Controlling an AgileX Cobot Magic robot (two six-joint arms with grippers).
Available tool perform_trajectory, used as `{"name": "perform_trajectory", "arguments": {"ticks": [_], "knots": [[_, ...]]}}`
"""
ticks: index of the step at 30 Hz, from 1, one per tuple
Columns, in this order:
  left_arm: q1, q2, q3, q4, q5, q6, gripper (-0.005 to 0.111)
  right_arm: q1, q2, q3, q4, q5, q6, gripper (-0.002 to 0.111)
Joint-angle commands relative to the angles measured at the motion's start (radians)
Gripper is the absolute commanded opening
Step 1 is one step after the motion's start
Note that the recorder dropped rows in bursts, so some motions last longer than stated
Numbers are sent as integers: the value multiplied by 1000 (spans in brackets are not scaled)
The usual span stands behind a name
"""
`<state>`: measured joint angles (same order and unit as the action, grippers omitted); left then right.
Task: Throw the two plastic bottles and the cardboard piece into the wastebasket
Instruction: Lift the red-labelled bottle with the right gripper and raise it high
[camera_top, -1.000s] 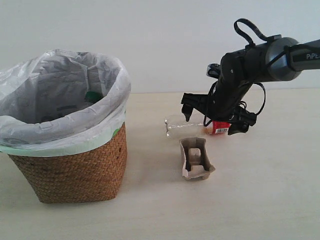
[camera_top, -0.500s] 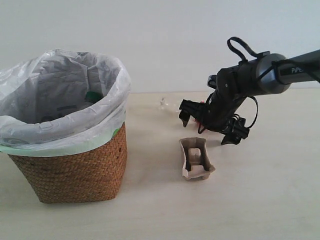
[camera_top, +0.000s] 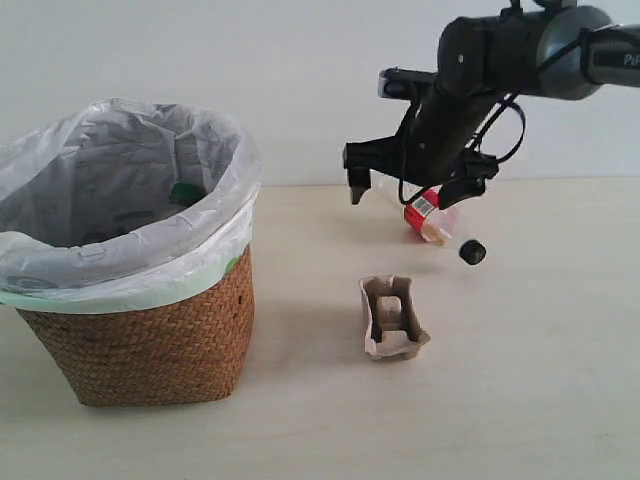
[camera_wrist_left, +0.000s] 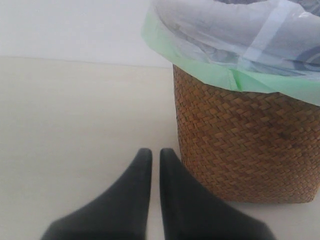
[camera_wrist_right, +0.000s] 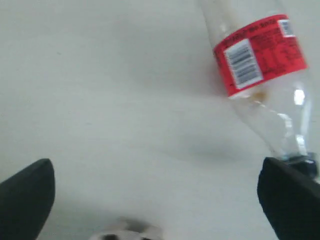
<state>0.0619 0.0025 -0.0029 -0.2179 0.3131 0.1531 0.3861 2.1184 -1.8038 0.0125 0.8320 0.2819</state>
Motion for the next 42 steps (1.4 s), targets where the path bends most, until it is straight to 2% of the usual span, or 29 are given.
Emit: {"name": "perform_trajectory", "arguments": {"ticks": [1, 7, 12, 17, 23, 25, 27, 29, 31, 37, 42], "knots": [[3, -2, 3, 2, -3, -9, 6, -15, 6, -42, -365, 194, 91, 102], [3, -2, 3, 2, -3, -9, 6, -87, 114, -42, -318, 121, -38, 102], [3, -2, 3, 2, -3, -9, 6, -87, 152, -43, -269, 4, -185, 102], [3, -2, 3, 2, -3, -9, 6, -87, 210, -45, -262, -96, -208, 102], [3, -2, 3, 2, -3, -9, 6, -87, 247, -45, -282, -129, -230, 100], [3, -2, 3, 2, -3, -9, 6, -87, 250, -45, -285, -151, -216, 88], [3, -2, 3, 2, -3, -9, 6, -87, 250, -45, -285, -166, -202, 68], [3, -2, 3, 2, -3, -9, 6, -85, 250, -45, -285, -167, -202, 37], [3, -2, 3, 2, -3, -9, 6, -85, 250, -45, -276, -151, -202, 2], [3, -2, 3, 2, -3, -9, 6, -85, 229, -45, -271, -47, -190, 0], [3, -2, 3, 2, -3, -9, 6, -85, 99, -45, -269, 60, -151, 0]]}}
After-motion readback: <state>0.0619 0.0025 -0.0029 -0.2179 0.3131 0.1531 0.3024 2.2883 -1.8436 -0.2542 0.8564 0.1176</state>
